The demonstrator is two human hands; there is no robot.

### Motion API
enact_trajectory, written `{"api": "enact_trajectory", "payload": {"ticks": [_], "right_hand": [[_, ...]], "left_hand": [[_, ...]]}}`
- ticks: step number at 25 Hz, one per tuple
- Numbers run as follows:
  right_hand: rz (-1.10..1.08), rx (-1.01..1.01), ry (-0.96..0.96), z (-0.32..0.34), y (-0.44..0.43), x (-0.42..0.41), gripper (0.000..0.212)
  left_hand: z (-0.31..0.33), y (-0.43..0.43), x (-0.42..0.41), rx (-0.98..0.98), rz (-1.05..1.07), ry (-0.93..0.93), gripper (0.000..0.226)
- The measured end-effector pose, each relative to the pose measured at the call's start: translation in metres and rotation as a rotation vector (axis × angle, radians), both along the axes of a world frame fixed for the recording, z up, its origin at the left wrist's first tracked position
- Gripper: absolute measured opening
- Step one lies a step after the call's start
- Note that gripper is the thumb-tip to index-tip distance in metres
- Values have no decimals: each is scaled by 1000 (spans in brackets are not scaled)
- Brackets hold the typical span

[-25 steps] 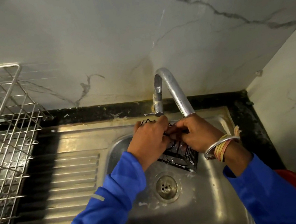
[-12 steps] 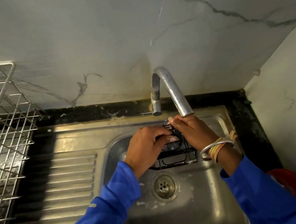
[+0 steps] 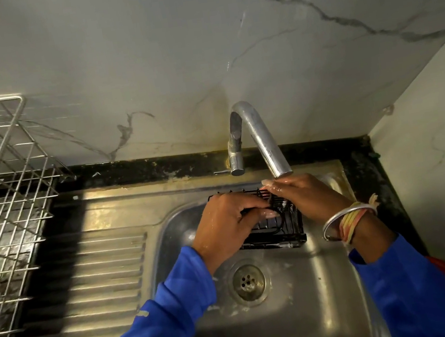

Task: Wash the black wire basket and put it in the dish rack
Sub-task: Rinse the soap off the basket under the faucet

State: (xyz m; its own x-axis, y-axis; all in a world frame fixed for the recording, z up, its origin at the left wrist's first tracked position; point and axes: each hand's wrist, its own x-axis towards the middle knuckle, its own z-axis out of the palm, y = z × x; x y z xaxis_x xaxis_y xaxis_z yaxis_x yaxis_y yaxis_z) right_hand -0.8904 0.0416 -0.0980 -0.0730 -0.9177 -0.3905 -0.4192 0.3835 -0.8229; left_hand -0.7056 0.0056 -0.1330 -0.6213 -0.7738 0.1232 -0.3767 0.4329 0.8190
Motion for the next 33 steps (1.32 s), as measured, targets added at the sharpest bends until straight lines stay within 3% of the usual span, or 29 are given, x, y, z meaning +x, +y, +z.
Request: {"api": "enact_trajectory", "payload": {"ticks": [3,6,9,12,15,17,19,23,26,29,31,33], "right_hand": [[88,17,42,3,-6,-1,25],[4,66,95,-3,-17,-5,23],[182,65,187,-11,-13,-9,27],[210,36,-37,-5,-9,-1,31],[175,111,-354,1,-12,5,28],[192,156,-460,2,-15,5,30],[224,147,-452,1,-15,3,34],[401,3,-143,3,-11,-5,41],[201,48,-171,-8,4,-13,33],[-37,-14,-96,-29,18,0,33],[-214,-139,-222,-28,27,17,27],[-244,-188,-349,-26,29,22,37]], "left_hand": [[3,-6,-5,-87,-161,-4,14],[4,-10,-17,-163,-294,-31,15],[1,-12,-20,-176,-311,-66,16],[2,-8,-16,-317,-308,-65,24],[3,-2,-8,-466,-353,-35,24],[4,-6,-2,-488,-347,-31,22],[10,-13,0,-362,-346,-16,24],[15,-19,7,-110,-261,-41,14],[6,-20,17,34,11,-45,13],[6,-17,18,178,258,95,9],[9,-18,18,257,341,175,8],[11,-17,18,303,365,192,6]]}}
